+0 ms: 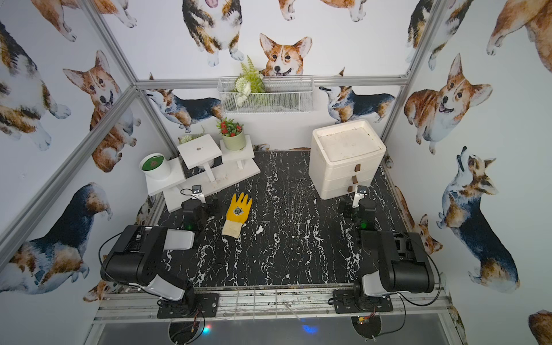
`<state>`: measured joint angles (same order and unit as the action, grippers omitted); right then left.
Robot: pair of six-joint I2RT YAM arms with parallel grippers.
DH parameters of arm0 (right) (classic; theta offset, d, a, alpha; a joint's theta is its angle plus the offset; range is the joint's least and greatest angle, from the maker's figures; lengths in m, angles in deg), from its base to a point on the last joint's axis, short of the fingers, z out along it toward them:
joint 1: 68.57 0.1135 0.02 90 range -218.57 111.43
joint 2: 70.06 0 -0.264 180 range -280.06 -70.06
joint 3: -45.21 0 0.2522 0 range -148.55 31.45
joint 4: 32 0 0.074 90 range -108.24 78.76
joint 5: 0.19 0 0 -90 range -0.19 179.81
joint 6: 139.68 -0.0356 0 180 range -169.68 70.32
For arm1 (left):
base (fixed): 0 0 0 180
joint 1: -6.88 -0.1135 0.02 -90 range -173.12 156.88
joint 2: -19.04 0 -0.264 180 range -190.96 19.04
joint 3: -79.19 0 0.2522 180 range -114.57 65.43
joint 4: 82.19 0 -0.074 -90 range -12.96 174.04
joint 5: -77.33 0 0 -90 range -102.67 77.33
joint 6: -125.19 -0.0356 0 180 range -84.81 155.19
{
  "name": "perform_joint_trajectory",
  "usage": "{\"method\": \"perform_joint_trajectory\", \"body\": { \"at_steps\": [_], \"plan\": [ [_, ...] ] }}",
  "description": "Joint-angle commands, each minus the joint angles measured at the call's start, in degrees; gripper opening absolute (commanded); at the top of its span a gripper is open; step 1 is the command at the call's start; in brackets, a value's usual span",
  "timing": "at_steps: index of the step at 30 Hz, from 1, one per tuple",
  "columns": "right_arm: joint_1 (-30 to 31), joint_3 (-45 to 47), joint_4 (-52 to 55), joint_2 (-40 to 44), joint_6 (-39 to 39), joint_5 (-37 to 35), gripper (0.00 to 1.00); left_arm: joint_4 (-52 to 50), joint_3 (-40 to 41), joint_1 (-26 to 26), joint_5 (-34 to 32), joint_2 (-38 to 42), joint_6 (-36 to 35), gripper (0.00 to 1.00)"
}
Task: Take the microphone out of the drawer
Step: Move the storage box to the center of the board.
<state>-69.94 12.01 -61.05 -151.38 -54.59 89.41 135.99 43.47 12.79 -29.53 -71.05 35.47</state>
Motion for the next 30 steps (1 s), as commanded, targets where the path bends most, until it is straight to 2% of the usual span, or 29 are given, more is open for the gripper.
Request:
{"method": "perform_joint_trajectory", "body": {
  "at_steps": [1,5,7,9,12,15,17,19,21,24,26,30],
  "plan": [
    [0.2,-0.8,2.1,2.9,-1.4,-3.7,1.00,1.7,0.5,0.0,-0.1,0.5,0.3,1.00],
    [0.7,-2.3,11.5,9.9,-3.4,-5.7,1.00,0.5,0.9,0.7,-2.8,2.4,0.6,1.00],
    [0.7,-3.0,18.2,15.6,-7.5,-7.9,1.00,4.4,2.6,2.2,-4.1,2.5,-1.2,1.00],
    [0.7,-4.2,26.0,22.5,-13.1,-9.1,1.00,2.6,2.2,4.4,-7.3,4.8,-2.9,1.00],
    [0.5,-6.4,37.7,31.9,-23.0,-10.4,1.00,-8.9,-1.2,5.8,-9.7,11.0,-3.1,1.00],
    [0.0,-9.0,44.1,39.0,-23.5,-4.0,1.00,-19.0,-4.2,6.0,-10.7,17.8,0.9,1.00],
    [-0.1,-13.5,49.9,40.8,-23.5,-1.7,1.00,-29.2,-7.6,6.1,-9.5,22.3,6.8,1.00],
    [-0.1,-19.5,56.3,40.0,-22.8,0.3,0.99,-37.2,-10.4,6.2,-8.6,25.5,12.9,1.00],
    [-0.1,-26.9,62.9,37.1,-21.0,3.1,0.94,-43.0,-12.1,6.2,-7.1,27.8,18.1,1.00],
    [0.8,-39.6,73.2,29.6,-18.3,6.1,0.85,-47.3,-11.9,6.8,-5.1,31.7,25.0,1.00],
    [2.4,-46.7,78.6,24.7,-17.7,5.4,0.83,-49.7,-11.6,6.9,-3.4,34.0,29.8,1.00],
    [6.3,-60.2,87.2,14.3,-18.1,7.3,0.80,-54.9,-12.1,7.0,4.5,37.4,36.5,1.00]
  ]
}}
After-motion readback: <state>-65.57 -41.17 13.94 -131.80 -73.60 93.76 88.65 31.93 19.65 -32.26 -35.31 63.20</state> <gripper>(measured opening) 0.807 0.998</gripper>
